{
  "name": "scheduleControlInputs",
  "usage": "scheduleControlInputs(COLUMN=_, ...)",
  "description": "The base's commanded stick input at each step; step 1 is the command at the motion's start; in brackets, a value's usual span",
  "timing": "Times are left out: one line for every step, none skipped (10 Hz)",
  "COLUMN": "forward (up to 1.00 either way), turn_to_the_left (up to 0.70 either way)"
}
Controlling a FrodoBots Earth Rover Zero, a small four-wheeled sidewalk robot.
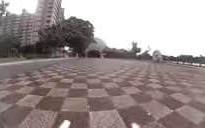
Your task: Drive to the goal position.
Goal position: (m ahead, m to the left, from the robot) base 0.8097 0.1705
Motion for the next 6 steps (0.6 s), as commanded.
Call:
scheduleControlInputs(forward=0.70, turn_to_the_left=0.11)
scheduleControlInputs(forward=0.70, turn_to_the_left=0.11)
scheduleControlInputs(forward=0.70, turn_to_the_left=0.11)
scheduleControlInputs(forward=0.70, turn_to_the_left=0.11)
scheduleControlInputs(forward=0.70, turn_to_the_left=0.11)
scheduleControlInputs(forward=0.70, turn_to_the_left=0.11)
